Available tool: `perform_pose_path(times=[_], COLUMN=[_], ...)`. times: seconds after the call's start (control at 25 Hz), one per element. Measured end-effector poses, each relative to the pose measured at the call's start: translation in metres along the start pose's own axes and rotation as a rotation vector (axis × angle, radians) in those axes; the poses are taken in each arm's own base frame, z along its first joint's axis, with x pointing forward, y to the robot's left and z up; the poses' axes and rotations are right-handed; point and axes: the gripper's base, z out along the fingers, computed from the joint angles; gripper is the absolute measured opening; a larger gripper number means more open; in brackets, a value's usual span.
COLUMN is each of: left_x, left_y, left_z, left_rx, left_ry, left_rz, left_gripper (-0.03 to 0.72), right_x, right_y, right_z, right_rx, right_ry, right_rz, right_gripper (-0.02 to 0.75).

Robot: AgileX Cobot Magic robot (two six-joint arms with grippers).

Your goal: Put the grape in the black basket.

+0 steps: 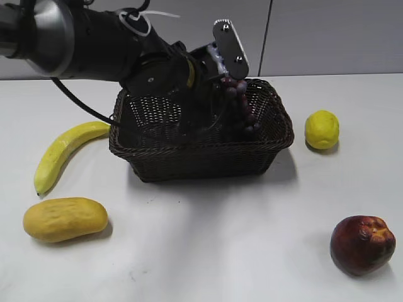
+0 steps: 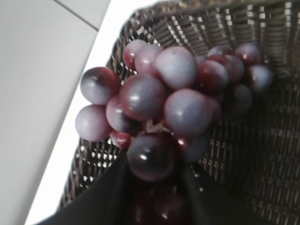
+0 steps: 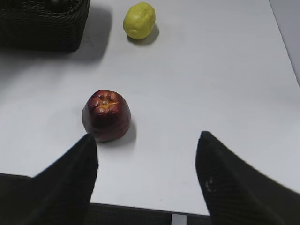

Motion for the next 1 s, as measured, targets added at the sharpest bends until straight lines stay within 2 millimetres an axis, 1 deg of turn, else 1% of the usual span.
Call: perform_pose_path(times=[0.12,0.2,0.28,0.36,0.44,0.52,0.64,0.76,0.84,0.92,1.0], left_x=[0.006,0.009,0.011,0.013,0.014,0.012,0.004,-0.008,-0.012,-0.010,-0.002], left_y=[-0.004,-0.005,-0.008,-0.010,-0.008,-0.001,0.015,0.032,0.040,0.047,0.056], left_z=[0.002,0.002,0.000,-0.004,-0.010,-0.019,-0.040,-0.072,-0.093,-0.111,-0.128], left_rx=[0.029,0.046,0.077,0.117,0.157,0.183,0.189,0.189,0.192,0.195,0.202], left_ry=[0.058,0.088,0.125,0.170,0.223,0.249,0.227,0.183,0.178,0.191,0.210], left_rz=[-0.015,-0.032,-0.075,-0.134,-0.192,-0.251,-0.328,-0.381,-0.384,-0.396,-0.436], left_gripper=[0.239,0.319,0.463,0.564,0.604,0.616,0.614,0.609,0.606,0.601,0.597], right_x=[0.000,0.000,0.000,0.000,0.000,0.000,0.000,0.000,0.000,0.000,0.000], right_y=[0.000,0.000,0.000,0.000,0.000,0.000,0.000,0.000,0.000,0.000,0.000], right_z=[0.000,0.000,0.000,0.000,0.000,0.000,0.000,0.000,0.000,0.000,0.000], right_rx=[0.000,0.000,0.000,0.000,0.000,0.000,0.000,0.000,0.000,0.000,0.000], right_ry=[0.000,0.000,0.000,0.000,0.000,0.000,0.000,0.000,0.000,0.000,0.000], right_rz=[0.000,0.000,0.000,0.000,0.000,0.000,0.000,0.000,0.000,0.000,0.000], right_gripper=[0.498,0.498,0.498,0.498,0.498,0.498,0.498,0.498,0.498,0.498,0.498])
